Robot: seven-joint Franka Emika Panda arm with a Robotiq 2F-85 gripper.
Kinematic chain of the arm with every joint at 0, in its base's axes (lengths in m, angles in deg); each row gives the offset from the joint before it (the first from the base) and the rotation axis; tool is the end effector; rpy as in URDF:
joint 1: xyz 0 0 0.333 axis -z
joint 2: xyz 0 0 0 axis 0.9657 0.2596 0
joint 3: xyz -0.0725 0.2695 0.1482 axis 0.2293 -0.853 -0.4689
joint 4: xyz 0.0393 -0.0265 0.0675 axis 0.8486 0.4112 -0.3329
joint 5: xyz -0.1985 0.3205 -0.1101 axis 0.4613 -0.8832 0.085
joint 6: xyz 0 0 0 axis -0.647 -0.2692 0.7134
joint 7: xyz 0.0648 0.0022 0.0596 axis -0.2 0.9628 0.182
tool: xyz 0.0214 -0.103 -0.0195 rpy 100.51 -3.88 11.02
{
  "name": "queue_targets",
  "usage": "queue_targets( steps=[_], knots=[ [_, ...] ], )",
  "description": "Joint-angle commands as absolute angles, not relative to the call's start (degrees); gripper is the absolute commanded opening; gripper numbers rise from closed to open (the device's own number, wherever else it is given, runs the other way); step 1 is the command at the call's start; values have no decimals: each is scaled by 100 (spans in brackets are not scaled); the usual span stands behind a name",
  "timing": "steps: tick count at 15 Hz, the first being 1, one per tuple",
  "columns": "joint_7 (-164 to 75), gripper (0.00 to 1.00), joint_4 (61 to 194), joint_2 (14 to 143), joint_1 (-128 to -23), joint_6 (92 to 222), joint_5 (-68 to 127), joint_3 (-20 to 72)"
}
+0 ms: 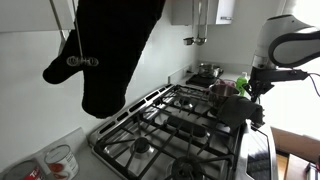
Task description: Move the pot to the right plate, remove the towel and put it on the stove
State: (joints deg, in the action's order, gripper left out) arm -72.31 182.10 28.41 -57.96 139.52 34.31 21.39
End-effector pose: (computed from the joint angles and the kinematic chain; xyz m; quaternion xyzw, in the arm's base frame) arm 0.3573 -0.1119 0.4645 0.9192 -0.3865 0.0441 0.0617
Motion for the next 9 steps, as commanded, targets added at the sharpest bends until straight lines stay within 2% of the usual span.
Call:
queue_targets(
  steps=[1, 2, 3, 4, 9],
  knots=[
    [-7305, 0, 18284, 2756, -5779, 13991, 3529, 2122],
    [-7303, 26, 18279, 2742, -5799, 13997, 3498, 2120],
    [-7301, 27, 18273, 2738, -5809, 13985, 3488, 2113],
    [-7282, 32, 18262, 2731, -5834, 13954, 3469, 2100],
    [-7262, 69, 18240, 2797, -5876, 13947, 3485, 2005]
  ],
)
